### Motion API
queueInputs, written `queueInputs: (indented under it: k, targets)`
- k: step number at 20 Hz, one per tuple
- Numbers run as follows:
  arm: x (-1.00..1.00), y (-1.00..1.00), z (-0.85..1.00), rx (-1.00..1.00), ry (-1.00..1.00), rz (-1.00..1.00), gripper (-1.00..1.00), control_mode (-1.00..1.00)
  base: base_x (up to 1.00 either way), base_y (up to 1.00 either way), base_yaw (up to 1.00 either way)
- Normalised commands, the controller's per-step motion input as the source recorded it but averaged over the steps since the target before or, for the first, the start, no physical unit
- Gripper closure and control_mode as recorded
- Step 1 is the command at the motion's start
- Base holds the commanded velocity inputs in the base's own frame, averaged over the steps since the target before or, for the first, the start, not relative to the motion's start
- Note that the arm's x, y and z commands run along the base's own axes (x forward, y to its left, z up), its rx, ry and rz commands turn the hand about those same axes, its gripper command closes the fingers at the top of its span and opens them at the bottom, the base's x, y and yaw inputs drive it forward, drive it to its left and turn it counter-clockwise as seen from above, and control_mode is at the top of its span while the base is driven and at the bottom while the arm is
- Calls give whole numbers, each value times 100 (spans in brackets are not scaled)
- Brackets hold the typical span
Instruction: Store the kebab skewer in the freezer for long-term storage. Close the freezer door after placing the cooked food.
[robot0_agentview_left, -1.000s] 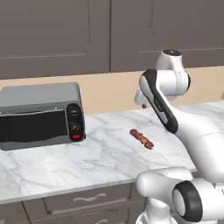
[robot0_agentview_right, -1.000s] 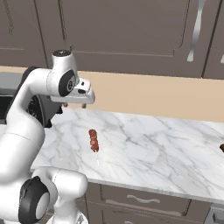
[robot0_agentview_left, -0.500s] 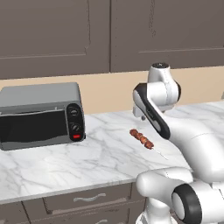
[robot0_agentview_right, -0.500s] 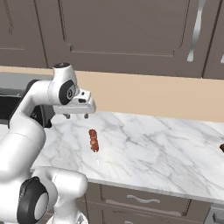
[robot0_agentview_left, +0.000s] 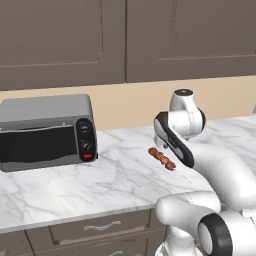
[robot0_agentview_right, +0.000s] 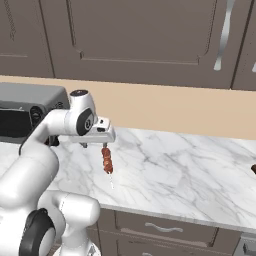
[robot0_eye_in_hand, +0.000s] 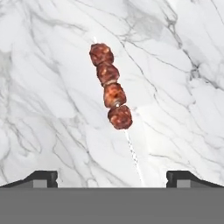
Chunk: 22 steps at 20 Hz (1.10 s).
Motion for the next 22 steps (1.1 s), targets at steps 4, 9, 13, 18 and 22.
queueInputs:
  k: [4, 9, 13, 18, 22]
  targets:
    - [19, -21, -53, 0, 0, 2, -100, -100, 0, 0, 0]
    - [19, -10, -38, 2, 0, 5, -100, -100, 0, 0, 0]
    - [16, 0, -56, 0, 0, 4, -100, -100, 0, 0, 0]
    - [17, -2, -47, 0, 0, 1, -100, -100, 0, 0, 0]
    - [27, -12, -23, 1, 3, 0, -100, -100, 0, 0, 0]
